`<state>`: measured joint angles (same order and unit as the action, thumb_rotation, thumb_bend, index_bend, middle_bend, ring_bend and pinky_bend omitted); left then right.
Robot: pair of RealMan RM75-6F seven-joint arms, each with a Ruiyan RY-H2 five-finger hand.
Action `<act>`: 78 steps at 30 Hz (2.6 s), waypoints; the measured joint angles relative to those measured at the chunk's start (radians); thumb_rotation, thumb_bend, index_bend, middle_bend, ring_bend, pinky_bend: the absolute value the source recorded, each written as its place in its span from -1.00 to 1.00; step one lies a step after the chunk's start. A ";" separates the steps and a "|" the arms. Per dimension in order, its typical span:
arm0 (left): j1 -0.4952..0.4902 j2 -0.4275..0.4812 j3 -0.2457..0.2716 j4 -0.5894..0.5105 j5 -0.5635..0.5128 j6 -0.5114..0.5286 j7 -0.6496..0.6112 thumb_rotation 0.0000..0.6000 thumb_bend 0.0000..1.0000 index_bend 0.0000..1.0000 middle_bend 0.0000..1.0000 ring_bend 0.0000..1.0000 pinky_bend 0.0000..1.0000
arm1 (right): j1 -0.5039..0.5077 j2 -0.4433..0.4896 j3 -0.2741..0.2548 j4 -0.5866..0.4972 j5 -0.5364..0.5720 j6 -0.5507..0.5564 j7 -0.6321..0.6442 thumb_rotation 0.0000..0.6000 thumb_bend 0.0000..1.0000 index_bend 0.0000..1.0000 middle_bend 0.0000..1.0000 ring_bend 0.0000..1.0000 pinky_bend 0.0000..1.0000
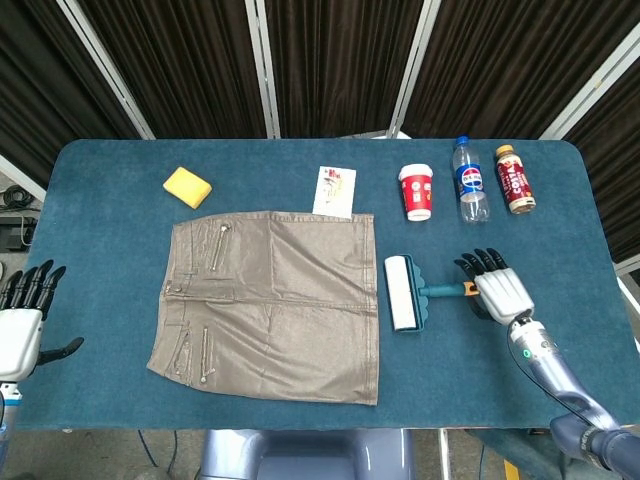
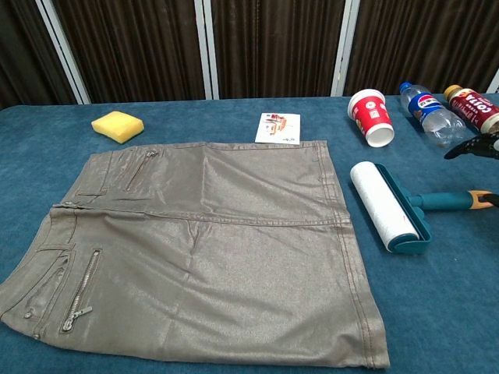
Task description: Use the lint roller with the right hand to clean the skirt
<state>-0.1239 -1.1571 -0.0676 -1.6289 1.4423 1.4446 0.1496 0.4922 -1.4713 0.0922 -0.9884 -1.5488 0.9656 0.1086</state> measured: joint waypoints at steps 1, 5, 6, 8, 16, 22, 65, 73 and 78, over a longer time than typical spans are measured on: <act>-0.002 -0.003 -0.002 0.002 -0.005 -0.003 0.005 1.00 -1.00 -1.00 -1.00 -1.00 -1.00 | 0.008 -0.016 -0.006 0.024 -0.006 -0.006 0.008 1.00 -0.18 -0.74 -0.82 -1.00 -1.00; -0.006 -0.011 -0.006 0.006 -0.016 -0.008 0.017 1.00 -1.00 -1.00 -1.00 -1.00 -1.00 | 0.031 -0.063 -0.027 0.079 -0.029 -0.008 0.042 1.00 -0.17 -0.72 -0.81 -1.00 -1.00; -0.007 -0.012 -0.006 0.007 -0.019 -0.010 0.019 1.00 -1.00 -1.00 -1.00 -1.00 -1.00 | 0.036 -0.070 -0.032 0.086 -0.036 -0.007 0.048 1.00 -0.17 -0.72 -0.81 -1.00 -1.00; -0.009 -0.015 -0.007 0.009 -0.024 -0.015 0.024 1.00 -1.00 -1.00 -1.00 -1.00 -1.00 | 0.048 -0.083 -0.042 0.100 -0.047 -0.004 0.052 1.00 -0.17 -0.71 -0.80 -1.00 -1.00; -0.011 -0.017 -0.009 0.011 -0.031 -0.015 0.026 1.00 -1.00 -1.00 -1.00 -1.00 -1.00 | 0.082 -0.132 -0.056 0.161 -0.054 -0.028 0.019 1.00 -0.13 -0.66 -0.74 -1.00 -1.00; -0.011 -0.017 -0.011 0.014 -0.036 -0.014 0.026 1.00 -1.00 -1.00 -1.00 -1.00 -1.00 | 0.103 -0.167 -0.068 0.216 -0.051 -0.040 0.010 1.00 -0.06 -0.59 -0.58 -0.87 -0.84; -0.016 0.031 -0.003 -0.003 -0.024 -0.030 -0.075 1.00 -1.00 -1.00 -1.00 -1.00 -1.00 | 0.306 -0.068 0.046 -0.444 0.079 -0.098 -0.826 1.00 0.95 -0.05 -0.01 -0.29 -0.16; -0.019 0.038 -0.012 0.007 -0.045 -0.041 -0.093 1.00 -1.00 -1.00 -1.00 -1.00 -1.00 | 0.401 -0.187 0.084 -0.502 0.317 -0.198 -1.081 1.00 1.00 -0.04 0.03 -0.26 -0.13; -0.023 0.035 -0.013 0.012 -0.055 -0.052 -0.089 1.00 -1.00 -1.00 -1.00 -1.00 -1.00 | 0.449 -0.246 0.088 -0.505 0.433 -0.214 -1.182 1.00 1.00 -0.03 0.03 -0.26 -0.13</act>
<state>-0.1467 -1.1217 -0.0806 -1.6164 1.3874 1.3928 0.0603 0.9415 -1.7171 0.1804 -1.4939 -1.1158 0.7520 -1.0732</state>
